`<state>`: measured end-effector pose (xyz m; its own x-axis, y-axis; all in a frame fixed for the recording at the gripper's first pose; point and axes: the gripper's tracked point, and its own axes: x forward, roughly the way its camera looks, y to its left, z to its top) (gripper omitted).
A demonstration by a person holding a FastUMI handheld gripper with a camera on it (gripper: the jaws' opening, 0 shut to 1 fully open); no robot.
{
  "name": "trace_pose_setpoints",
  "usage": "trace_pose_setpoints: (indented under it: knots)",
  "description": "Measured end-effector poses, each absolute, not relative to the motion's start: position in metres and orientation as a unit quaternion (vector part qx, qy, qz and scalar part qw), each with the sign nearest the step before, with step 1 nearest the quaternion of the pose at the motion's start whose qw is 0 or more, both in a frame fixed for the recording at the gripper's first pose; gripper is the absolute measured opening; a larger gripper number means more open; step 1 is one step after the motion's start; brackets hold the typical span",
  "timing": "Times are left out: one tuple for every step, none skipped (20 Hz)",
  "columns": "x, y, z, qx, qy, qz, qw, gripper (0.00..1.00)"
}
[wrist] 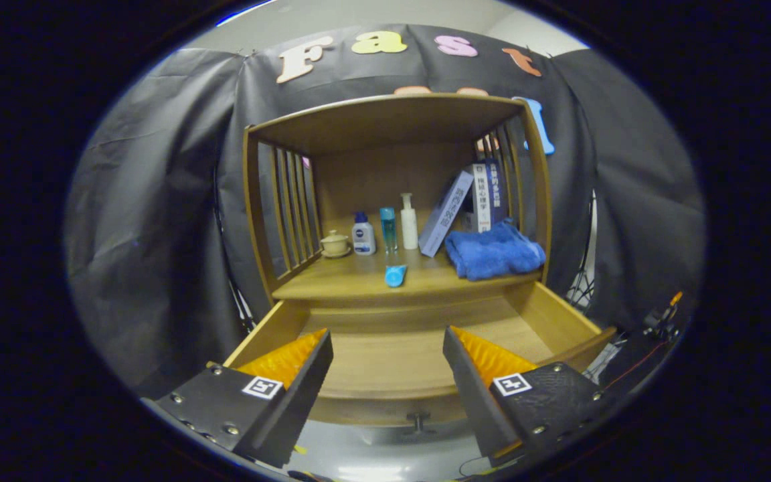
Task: Pull open the drawer, take out the items inside it, and place them on the countertop above the cabinet.
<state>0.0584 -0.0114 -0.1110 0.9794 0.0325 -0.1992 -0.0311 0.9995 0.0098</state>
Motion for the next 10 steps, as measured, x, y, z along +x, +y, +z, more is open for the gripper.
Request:
trace_pose_setpoints:
  knots:
    - [0.057, -0.016, -0.12, 0.004, 0.099, 0.014, 0.995, 0.98]
    - [0.054, -0.022, -0.13, 0.0, 0.1, 0.01, 0.995, 0.98]
    - [0.052, -0.027, -0.138, -0.005, 0.096, 0.007, 0.995, 0.99]
    - [0.048, -0.03, -0.145, -0.01, 0.093, 0.003, 0.996, 0.99]
    - [0.046, -0.036, -0.152, -0.017, 0.091, -0.004, 0.996, 0.99]
    - [0.045, -0.046, -0.16, -0.025, 0.089, -0.018, 0.996, 0.99]
    - [0.045, -0.05, -0.168, -0.03, 0.094, -0.019, 0.995, 0.99]
    - [0.044, -0.05, -0.176, -0.03, 0.099, -0.016, 0.995, 0.98]
    - [0.045, -0.048, -0.182, -0.026, 0.102, -0.012, 0.994, 0.98]
    - [0.043, -0.048, -0.188, -0.021, 0.104, -0.009, 0.994, 0.98]
